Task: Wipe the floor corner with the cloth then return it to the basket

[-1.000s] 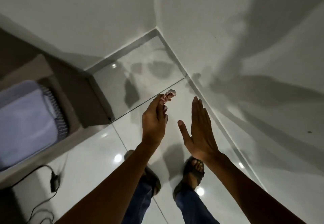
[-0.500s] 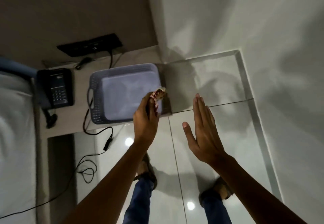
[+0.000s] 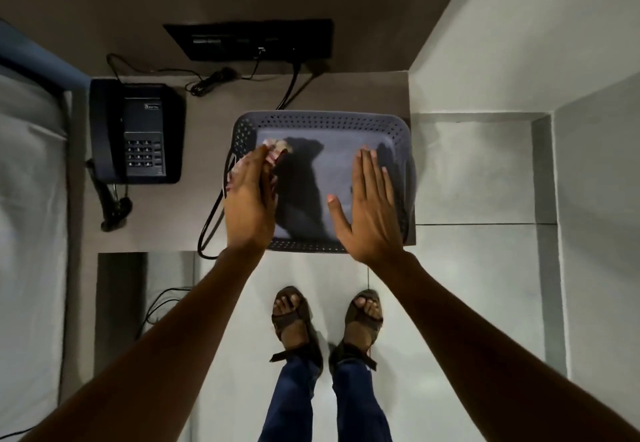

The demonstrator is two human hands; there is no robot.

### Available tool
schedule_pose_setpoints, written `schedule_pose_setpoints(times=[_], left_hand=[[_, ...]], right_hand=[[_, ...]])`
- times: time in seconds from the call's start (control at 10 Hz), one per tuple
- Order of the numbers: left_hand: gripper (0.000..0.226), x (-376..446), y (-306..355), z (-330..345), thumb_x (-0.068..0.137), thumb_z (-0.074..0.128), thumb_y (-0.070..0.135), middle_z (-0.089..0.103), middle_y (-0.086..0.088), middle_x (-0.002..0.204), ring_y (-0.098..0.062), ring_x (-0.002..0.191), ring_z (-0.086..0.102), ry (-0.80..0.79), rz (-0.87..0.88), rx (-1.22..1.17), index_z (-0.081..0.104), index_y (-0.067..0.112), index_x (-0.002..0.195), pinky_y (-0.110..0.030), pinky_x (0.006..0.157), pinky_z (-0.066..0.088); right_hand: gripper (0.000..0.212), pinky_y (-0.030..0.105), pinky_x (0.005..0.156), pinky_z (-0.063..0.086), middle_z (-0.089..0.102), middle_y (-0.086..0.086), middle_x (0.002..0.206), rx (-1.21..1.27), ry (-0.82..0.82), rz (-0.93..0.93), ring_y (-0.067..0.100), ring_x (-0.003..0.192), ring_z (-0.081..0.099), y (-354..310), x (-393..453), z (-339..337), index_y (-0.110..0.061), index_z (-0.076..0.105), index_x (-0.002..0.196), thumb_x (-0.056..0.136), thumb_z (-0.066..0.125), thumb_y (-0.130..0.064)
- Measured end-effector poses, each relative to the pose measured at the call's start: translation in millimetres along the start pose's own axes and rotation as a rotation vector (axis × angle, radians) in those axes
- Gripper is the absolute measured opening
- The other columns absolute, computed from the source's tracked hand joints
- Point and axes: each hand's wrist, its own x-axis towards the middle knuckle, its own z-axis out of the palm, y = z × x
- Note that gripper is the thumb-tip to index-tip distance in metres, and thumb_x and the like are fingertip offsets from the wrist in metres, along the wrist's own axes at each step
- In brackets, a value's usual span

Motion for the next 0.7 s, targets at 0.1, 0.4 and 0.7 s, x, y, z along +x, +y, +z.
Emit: schedule_pose_setpoints(times=[0.1,0.4,0.7], left_hand=[[0.057,22.8,-31.5,31.9,0.114,0.045,0.025,0.03,-0.013,0.179,-0.034,0.167,0.024,-0.156,0.245,0.235,0.037,0.017,0.169,-0.051,0.138,0.019],[0.069,40.1,-89.6,65.0,0.115,0.02,0.048,0.005,-0.019,0.182,-0.04,0.169,0.0,-0.234,0.451,0.593,0.013,0.013,0.174,-0.057,0.136,0.0],[0.077,36.9,-60.7,50.8,0.111,0.013,0.061,-0.01,-0.006,0.183,-0.024,0.169,-0.015,-0.279,0.338,0.446,-0.002,0.02,0.174,-0.037,0.133,-0.023]], right_hand=[[0.089,0.047,0.144,0.005,0.012,0.02,0.188,-0.126,-0.005,-0.03,0.035,0.176,0.011,23.6,27.0,29.9,0.0,0.014,0.178,0.113,0.029,-0.058],[0.088,0.051,0.144,0.005,0.012,0.018,0.189,-0.301,-0.03,-0.014,0.034,0.177,0.013,49.3,38.5,69.7,-0.005,0.015,0.179,0.115,0.03,-0.064],[0.088,0.059,0.144,0.013,0.013,0.018,0.189,-0.181,-0.057,0.045,0.035,0.177,0.013,31.2,39.8,52.5,-0.004,0.017,0.179,0.114,0.028,-0.064]])
